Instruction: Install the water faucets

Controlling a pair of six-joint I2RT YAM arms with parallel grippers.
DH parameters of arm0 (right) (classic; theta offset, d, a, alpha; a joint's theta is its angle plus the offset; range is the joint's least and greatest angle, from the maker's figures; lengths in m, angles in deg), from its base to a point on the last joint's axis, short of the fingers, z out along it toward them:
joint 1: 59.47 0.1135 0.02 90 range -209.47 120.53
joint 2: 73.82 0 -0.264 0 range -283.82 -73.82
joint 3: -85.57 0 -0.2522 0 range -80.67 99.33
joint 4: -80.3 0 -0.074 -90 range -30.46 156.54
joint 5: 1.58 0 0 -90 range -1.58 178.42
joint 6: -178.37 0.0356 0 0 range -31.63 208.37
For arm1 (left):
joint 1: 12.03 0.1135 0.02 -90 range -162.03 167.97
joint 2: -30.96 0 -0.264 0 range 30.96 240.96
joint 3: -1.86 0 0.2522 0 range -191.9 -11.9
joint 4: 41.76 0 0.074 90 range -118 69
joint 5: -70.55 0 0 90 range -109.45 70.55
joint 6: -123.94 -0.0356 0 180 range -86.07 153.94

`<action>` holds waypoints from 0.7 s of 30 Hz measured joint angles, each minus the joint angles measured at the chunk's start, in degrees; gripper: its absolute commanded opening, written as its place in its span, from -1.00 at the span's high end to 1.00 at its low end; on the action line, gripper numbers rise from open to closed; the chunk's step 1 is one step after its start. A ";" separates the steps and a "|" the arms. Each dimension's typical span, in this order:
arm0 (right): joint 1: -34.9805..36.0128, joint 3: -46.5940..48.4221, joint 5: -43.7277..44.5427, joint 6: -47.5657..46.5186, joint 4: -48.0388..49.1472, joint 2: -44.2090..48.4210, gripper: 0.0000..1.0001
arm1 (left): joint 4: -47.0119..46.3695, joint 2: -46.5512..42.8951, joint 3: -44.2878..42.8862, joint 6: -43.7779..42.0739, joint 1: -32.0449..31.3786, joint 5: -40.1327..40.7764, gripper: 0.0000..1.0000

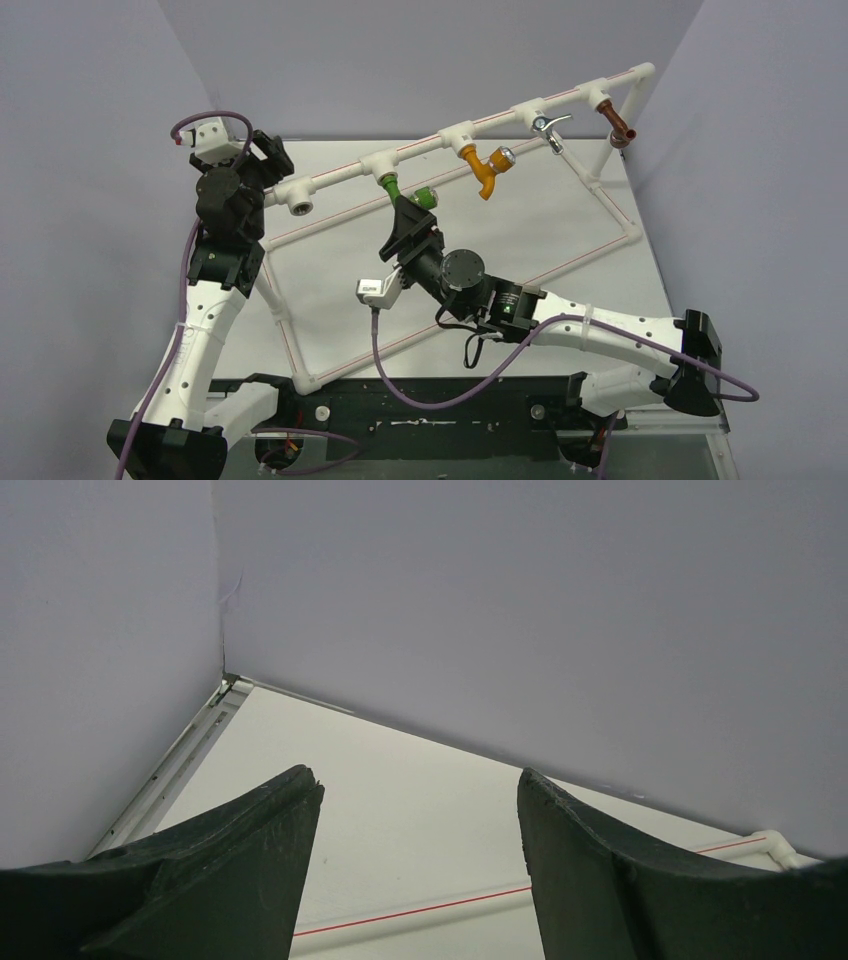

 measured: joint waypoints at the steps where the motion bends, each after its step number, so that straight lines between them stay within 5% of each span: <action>1: -0.02 0.02 0.11 0.00 0.20 -0.15 -0.10 | 0.00 0.00 0.00 0.00 0.00 0.00 -0.39; 12: -0.07 0.57 1.33 2.01 3.87 -1.05 1.00 | 0.00 0.02 0.00 0.02 0.00 0.00 -0.39; 21: 0.17 -0.20 1.90 13.27 8.94 -1.36 1.00 | -0.02 0.09 -0.07 0.00 0.04 -0.04 -0.39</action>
